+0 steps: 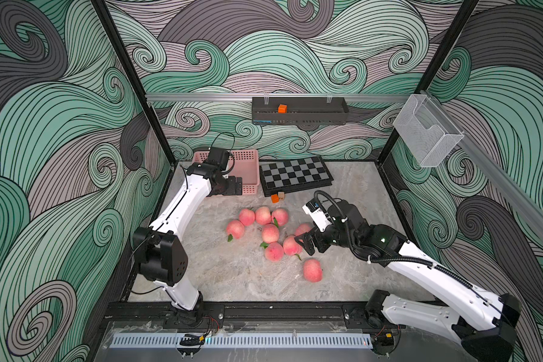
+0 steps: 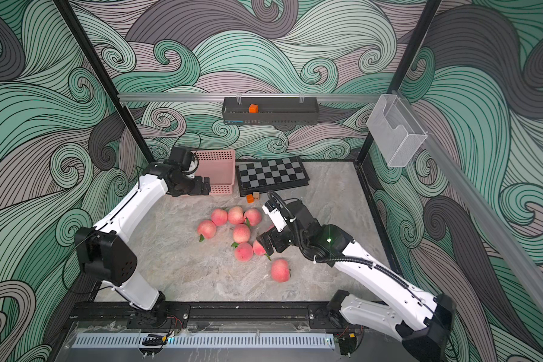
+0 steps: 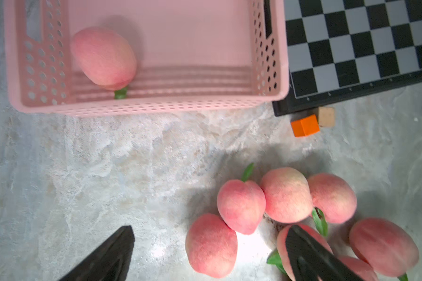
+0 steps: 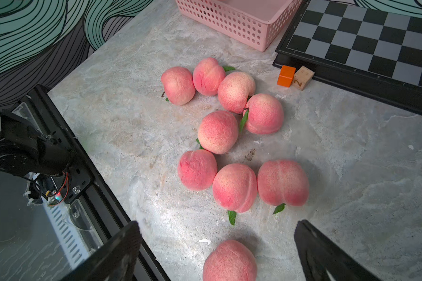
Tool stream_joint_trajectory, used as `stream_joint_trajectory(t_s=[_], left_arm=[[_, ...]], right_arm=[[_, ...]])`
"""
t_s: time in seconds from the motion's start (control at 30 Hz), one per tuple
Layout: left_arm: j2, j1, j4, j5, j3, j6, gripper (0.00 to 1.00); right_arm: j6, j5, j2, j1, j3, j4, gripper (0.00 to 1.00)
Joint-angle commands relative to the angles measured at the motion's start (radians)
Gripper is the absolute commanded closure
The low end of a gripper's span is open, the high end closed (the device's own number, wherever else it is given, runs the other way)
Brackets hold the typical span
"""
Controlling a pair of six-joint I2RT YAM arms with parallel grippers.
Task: Put the peaches into the basket
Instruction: Pick up the peach from the center of the board.
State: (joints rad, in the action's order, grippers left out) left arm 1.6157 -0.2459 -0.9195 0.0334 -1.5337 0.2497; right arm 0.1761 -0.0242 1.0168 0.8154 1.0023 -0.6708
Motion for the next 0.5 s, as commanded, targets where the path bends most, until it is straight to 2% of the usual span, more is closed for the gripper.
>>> stream_joint_trajectory(t_s=[0.0,0.17,0.27,0.47], left_arm=[[-0.093,-0.04,0.009,-0.041,0.103,0.034,0.01],[-0.186,-0.106,0.019,-0.057,0.259,0.065,0.01],[-0.238,-0.117,0.021,-0.058,0.314,0.089,0.01],[-0.256,-0.119,0.042,-0.032,0.392,0.107,0.01]], right_arm=[[0.055,-0.039,-0.056,0.02,-0.044,-0.024,0.01],[0.119,-0.046,-0.123,0.048,-0.151,0.016,0.01],[0.145,-0.044,-0.135,0.063,-0.198,0.049,0.01],[0.147,-0.045,-0.152,0.101,-0.237,0.085,0.01]])
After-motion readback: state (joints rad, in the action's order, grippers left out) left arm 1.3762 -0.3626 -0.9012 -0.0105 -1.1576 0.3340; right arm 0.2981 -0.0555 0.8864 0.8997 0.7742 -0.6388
